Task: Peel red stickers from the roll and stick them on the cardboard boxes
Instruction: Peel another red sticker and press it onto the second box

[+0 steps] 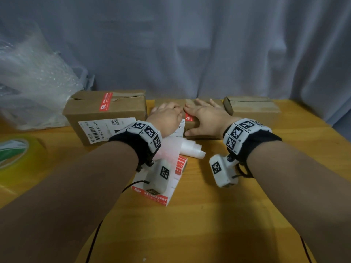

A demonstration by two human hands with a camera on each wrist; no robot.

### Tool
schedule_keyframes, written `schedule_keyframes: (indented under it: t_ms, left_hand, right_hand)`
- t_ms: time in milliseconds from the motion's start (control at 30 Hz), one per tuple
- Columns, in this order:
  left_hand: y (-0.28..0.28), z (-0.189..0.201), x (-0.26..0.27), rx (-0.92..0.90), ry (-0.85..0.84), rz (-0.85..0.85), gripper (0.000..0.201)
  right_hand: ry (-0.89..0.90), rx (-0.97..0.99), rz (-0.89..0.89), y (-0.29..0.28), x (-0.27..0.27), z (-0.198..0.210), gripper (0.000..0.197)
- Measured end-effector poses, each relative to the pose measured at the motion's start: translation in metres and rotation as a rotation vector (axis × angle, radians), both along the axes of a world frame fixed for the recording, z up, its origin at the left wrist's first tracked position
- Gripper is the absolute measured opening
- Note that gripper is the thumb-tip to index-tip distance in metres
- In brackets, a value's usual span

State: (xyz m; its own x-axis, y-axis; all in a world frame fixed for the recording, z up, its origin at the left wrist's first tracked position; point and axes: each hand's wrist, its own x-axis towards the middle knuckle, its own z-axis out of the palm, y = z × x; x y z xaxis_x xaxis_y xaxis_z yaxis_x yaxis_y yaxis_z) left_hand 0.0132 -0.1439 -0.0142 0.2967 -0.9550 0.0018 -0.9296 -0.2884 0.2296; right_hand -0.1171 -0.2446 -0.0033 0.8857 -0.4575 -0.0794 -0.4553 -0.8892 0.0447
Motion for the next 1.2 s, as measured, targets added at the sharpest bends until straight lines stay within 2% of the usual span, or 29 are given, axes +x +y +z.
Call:
schedule_keyframes:
  t_ms: [133, 267, 367, 567, 667, 800, 1033, 1133, 1200]
  left_hand:
    - [0.0, 0.001, 0.0, 0.009, 0.006, 0.008, 0.046]
    - [0.001, 0.003, -0.002, 0.022, 0.003, 0.012, 0.046]
    - [0.0, 0.002, -0.001, 0.016, 0.002, 0.01, 0.046]
    - [-0.001, 0.0, -0.001, 0.001, 0.02, 0.014, 0.046]
    - [0.0, 0.001, -0.001, -0.01, 0.014, 0.008, 0.046]
    - [0.001, 0.0, 0.0, -0.011, 0.011, 0.0, 0.046]
    - [0.0, 0.0, -0.001, -0.006, -0.004, 0.007, 0.045]
    - [0.0, -0.001, 0.0, -0.004, -0.008, 0.004, 0.045]
    - [-0.001, -0.002, 0.0, -0.007, -0.011, 0.004, 0.046]
  right_hand:
    - [0.057, 0.025, -0.039, -0.007, 0.009, 0.0, 0.107]
    - [0.036, 0.06, -0.055, -0.006, 0.009, -0.006, 0.111]
    - [-0.024, 0.039, -0.004, -0.005, 0.006, -0.002, 0.099]
    - [-0.224, 0.056, 0.126, 0.003, -0.013, 0.001, 0.054]
    - [-0.293, 0.071, 0.166, 0.006, -0.021, 0.001, 0.045]
    - [-0.172, 0.016, 0.103, 0.002, -0.016, -0.002, 0.059]
    - [0.064, -0.003, -0.026, -0.008, 0.009, 0.001, 0.105]
    - [0.06, 0.009, -0.025, -0.01, 0.01, -0.001, 0.107]
    - [0.004, 0.011, 0.016, -0.008, 0.005, -0.003, 0.097]
